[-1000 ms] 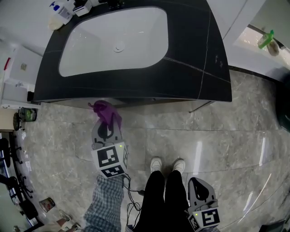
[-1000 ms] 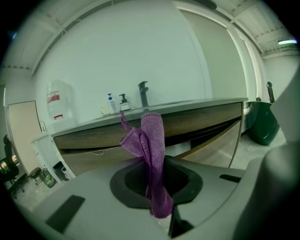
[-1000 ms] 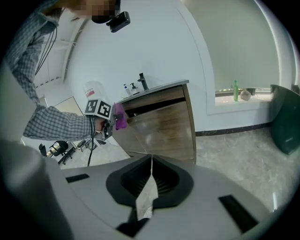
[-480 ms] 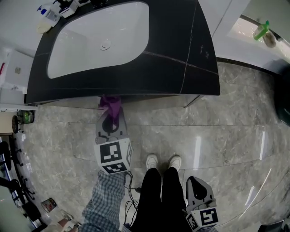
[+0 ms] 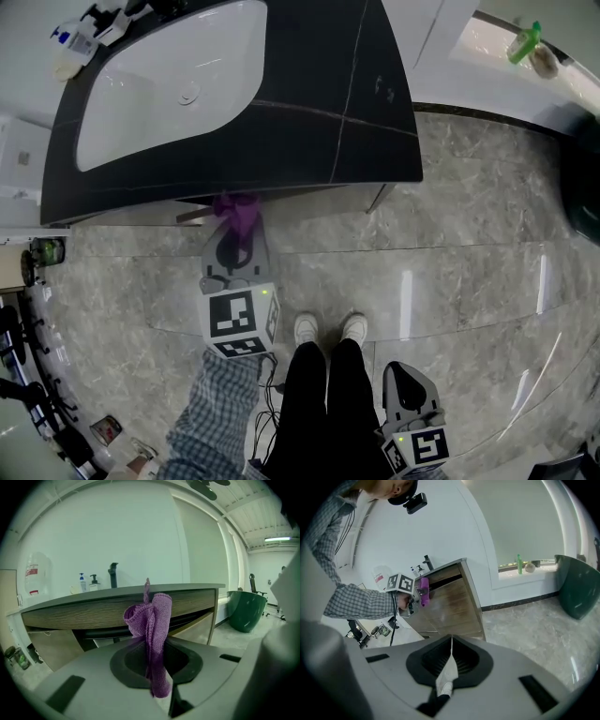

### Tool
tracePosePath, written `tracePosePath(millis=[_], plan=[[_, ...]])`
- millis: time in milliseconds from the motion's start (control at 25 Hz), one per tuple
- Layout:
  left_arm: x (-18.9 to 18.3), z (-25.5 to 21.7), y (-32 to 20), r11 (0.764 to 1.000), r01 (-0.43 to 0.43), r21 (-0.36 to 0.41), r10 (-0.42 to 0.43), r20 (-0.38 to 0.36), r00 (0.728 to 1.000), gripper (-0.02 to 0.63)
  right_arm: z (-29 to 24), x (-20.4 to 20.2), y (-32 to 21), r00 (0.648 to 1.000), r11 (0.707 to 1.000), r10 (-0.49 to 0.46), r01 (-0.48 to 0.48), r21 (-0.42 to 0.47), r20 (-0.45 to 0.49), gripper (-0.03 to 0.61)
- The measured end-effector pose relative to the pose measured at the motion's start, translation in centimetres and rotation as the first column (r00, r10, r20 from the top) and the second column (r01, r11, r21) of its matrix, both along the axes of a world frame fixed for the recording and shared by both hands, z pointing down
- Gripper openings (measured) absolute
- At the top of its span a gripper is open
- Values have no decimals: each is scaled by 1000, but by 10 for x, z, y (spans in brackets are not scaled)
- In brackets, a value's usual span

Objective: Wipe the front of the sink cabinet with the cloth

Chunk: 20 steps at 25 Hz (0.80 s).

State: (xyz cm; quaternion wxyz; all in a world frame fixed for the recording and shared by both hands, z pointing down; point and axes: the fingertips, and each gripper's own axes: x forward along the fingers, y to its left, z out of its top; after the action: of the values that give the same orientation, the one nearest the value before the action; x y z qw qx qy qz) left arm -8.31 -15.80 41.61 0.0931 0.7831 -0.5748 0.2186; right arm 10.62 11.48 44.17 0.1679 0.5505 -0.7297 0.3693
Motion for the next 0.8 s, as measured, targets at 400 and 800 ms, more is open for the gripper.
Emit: tracePosePath(millis=[400,800], plan=[[67,1,5,993,-114,13,115,-69,991,54,9,22,3,999,999,39,-39,-5,-10,21],[121,7,5,979,-199,31,202,-113,973,54,15,34,1,997,997,78,-78,-13,-4,21]])
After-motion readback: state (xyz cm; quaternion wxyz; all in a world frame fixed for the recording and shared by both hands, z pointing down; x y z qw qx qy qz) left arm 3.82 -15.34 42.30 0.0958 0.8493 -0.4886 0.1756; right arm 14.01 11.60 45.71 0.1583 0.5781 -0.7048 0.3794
